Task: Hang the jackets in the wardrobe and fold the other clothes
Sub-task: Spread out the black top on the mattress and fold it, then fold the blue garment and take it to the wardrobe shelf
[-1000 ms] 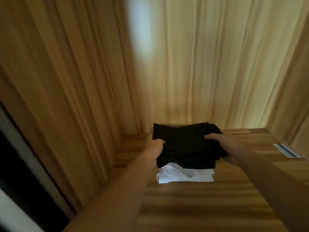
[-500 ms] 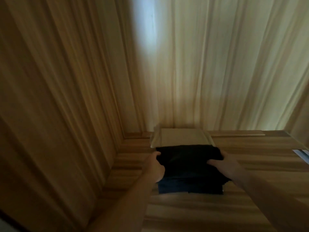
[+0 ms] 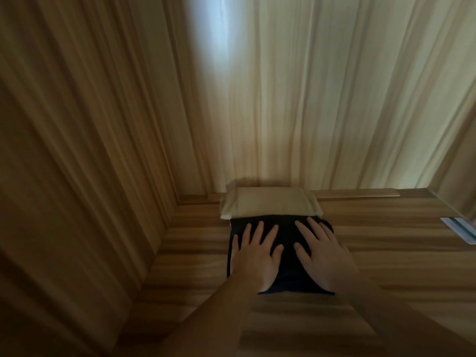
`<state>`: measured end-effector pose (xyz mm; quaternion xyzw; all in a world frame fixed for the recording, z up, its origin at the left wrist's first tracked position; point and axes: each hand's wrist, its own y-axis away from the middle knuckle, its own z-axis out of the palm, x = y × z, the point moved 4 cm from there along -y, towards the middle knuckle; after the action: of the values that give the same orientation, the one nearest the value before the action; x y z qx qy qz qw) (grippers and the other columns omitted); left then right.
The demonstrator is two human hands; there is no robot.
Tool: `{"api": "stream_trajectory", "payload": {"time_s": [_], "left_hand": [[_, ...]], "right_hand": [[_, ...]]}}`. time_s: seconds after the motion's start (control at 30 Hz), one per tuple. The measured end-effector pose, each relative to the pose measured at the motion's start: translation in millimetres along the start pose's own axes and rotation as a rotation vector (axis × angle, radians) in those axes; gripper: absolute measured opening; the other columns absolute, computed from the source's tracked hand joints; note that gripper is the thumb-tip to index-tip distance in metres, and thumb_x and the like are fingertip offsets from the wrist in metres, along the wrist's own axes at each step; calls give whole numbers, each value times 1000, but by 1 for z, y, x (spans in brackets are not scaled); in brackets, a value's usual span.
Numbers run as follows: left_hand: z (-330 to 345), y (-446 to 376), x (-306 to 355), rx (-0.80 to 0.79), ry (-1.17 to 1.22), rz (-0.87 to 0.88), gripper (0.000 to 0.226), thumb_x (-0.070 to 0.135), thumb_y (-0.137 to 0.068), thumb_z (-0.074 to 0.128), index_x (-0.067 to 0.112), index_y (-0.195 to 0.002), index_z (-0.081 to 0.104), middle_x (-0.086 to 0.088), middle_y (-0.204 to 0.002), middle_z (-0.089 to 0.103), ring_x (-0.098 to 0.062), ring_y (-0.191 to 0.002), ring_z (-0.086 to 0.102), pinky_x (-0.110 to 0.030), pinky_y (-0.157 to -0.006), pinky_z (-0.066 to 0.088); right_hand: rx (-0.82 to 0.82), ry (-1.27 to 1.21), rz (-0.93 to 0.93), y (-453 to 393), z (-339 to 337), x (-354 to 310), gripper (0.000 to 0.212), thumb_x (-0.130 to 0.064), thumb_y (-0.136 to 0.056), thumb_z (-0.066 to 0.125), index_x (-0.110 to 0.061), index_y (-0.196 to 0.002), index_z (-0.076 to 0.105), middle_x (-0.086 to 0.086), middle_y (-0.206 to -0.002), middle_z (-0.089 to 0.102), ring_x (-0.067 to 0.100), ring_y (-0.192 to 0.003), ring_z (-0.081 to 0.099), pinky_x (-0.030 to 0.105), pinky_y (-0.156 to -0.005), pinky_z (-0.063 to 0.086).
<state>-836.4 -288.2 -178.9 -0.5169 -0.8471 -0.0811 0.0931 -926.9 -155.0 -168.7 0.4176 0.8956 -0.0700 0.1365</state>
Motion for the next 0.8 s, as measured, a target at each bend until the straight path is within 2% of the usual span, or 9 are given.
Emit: {"api": "stream_trajectory", "payload": {"time_s": [0.13,0.23,0.37,0.47,0.57,0.63,0.8], "left_hand": [[-8,0,2,4,5,0,54,56,-101,18,44,-152,4,9,-163,0,-20,-150,-4,-46,-121,-1],[-33,7,12,66,12,39,55,55,-100,25,42,-152,12,8,-162,11,-20,-149,5,-47,-121,3],[-71,21,49,91,18,177,53,45,-98,39,35,-148,26,6,-150,37,-20,-137,33,-45,-115,25],[-92,33,96,80,58,312,46,38,-97,43,30,-142,39,3,-137,51,-20,-122,48,-40,-104,40],[-100,47,157,48,157,484,38,31,-96,46,29,-133,53,7,-127,56,-17,-112,55,-32,-94,47],[-99,62,204,12,182,606,32,29,-92,49,28,-121,62,7,-117,61,-15,-106,58,-31,-90,49],[-83,142,313,-37,251,924,22,34,-85,51,27,-100,66,6,-95,70,-18,-90,64,-34,-80,54]], "right_hand": [[-21,-62,2,2,-6,-2,59,-58,-98,22,-41,-153,6,-12,-162,-2,15,-149,-1,45,-118,15],[26,-123,36,20,-28,15,62,-63,-96,20,-38,-152,11,-11,-161,8,16,-147,13,46,-117,22],[57,-100,145,60,-80,62,62,-59,-96,32,-29,-151,24,-5,-157,26,19,-140,31,42,-113,31],[110,-56,221,105,-131,97,59,-51,-96,44,-26,-148,30,-2,-149,40,18,-131,44,33,-107,37],[185,24,309,166,-171,127,56,-45,-93,54,-25,-143,38,-6,-144,41,14,-131,44,25,-104,34],[230,29,410,216,-188,147,54,-46,-89,57,-28,-139,42,-5,-141,45,14,-126,48,27,-100,39],[357,90,677,372,-206,155,42,-45,-89,52,-33,-129,50,-10,-125,55,11,-110,57,28,-91,47]]}}
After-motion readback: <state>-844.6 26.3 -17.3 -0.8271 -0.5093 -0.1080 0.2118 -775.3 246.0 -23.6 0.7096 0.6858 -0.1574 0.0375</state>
